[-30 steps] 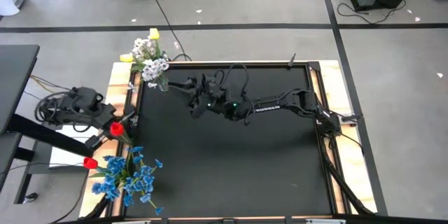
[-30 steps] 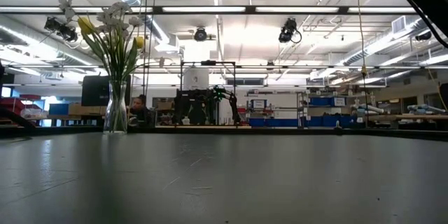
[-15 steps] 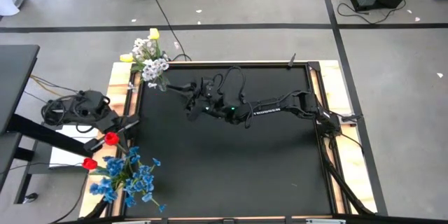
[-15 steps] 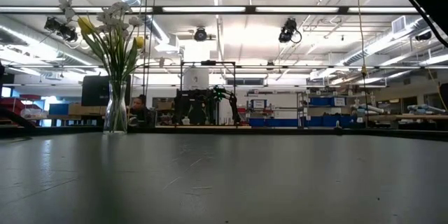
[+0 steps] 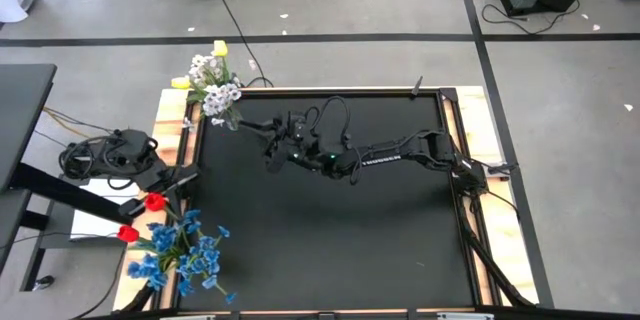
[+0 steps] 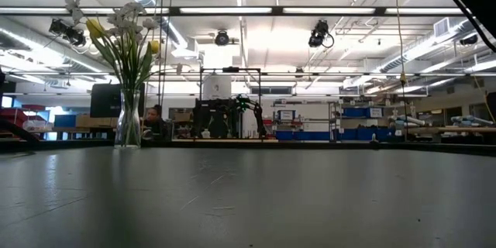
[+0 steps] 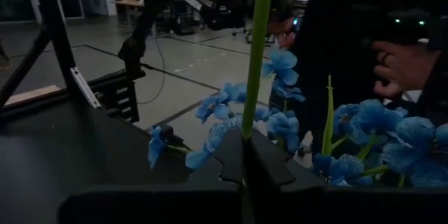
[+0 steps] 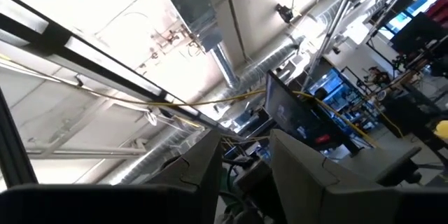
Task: Sort flowers into vase by color
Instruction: Put the red flower into the yellow vase
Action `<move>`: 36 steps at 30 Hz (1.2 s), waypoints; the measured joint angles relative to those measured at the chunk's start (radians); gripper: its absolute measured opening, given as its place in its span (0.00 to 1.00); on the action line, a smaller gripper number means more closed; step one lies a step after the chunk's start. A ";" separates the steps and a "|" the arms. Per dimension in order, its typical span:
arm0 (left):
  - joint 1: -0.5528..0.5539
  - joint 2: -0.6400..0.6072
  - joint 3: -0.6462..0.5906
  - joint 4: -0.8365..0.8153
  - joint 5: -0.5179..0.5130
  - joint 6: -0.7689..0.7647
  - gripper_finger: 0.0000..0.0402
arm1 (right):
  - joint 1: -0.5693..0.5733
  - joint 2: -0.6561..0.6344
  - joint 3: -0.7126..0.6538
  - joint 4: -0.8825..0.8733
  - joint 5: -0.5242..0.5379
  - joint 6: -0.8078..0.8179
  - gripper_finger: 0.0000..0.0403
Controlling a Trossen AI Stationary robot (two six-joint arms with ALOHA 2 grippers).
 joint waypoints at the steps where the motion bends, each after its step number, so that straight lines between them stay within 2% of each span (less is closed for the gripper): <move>1: 0.000 0.000 0.000 0.000 0.004 0.003 0.02 | 0.000 0.000 0.000 0.000 0.000 0.000 0.32; 11: 0.000 0.008 0.000 0.000 0.012 0.005 0.02 | -0.007 0.000 0.000 -0.002 -0.001 0.000 0.32; 18: 0.000 0.073 0.000 -0.001 0.011 0.007 0.02 | -0.021 0.000 0.000 -0.002 -0.004 0.022 0.32; 27: 0.000 0.100 0.001 0.043 0.030 0.013 0.02 | -0.025 0.000 0.000 -0.007 -0.068 0.062 0.32; 32: 0.000 0.114 0.001 0.009 0.156 0.015 0.02 | -0.027 0.000 0.000 -0.031 -0.095 0.087 0.32; 36: 0.000 0.128 0.001 -0.007 0.162 0.020 0.02 | -0.035 0.000 0.000 -0.031 -0.111 0.087 0.32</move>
